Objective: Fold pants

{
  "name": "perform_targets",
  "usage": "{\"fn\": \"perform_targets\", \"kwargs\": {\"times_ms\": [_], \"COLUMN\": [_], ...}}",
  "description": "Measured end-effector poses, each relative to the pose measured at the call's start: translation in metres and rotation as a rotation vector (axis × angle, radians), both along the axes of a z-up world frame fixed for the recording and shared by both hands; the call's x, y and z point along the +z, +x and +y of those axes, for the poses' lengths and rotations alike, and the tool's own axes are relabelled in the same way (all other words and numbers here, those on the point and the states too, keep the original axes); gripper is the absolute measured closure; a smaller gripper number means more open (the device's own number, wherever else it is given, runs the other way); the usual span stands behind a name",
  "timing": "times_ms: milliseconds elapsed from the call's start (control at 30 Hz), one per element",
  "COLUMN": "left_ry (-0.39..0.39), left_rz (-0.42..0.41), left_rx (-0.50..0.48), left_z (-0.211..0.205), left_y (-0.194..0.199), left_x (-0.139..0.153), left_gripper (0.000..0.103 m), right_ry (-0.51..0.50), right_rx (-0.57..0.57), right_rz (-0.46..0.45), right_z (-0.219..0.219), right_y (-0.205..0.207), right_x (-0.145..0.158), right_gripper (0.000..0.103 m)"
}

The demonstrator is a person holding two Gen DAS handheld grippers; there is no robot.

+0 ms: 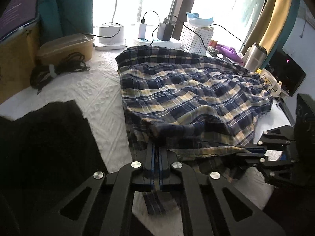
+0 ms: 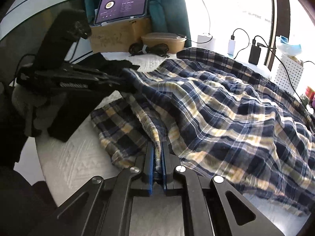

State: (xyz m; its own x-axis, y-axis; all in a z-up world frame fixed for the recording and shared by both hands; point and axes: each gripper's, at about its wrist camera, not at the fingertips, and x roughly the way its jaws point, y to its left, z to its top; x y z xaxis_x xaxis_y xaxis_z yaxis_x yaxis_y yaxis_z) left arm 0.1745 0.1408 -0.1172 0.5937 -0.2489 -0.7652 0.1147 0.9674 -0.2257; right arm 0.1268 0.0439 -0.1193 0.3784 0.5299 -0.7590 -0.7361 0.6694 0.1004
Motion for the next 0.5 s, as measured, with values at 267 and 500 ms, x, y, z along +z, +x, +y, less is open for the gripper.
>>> {"fn": "perform_targets", "kwargs": {"times_ms": [267, 500], "left_ry": [-0.014, 0.026], "left_rz": [0.033, 0.081], "left_rx": [-0.008, -0.027], "left_z": [-0.007, -0.013], "left_y": [-0.026, -0.041], "left_x": [0.006, 0.000], "left_gripper": [0.102, 0.101], "right_ry": [-0.011, -0.021], "right_rx": [0.008, 0.022], "right_rz": [0.021, 0.017], "right_z": [-0.008, -0.010], "right_y": [-0.019, -0.027], "right_x": [-0.008, -0.008], "right_gripper": [0.097, 0.096]}}
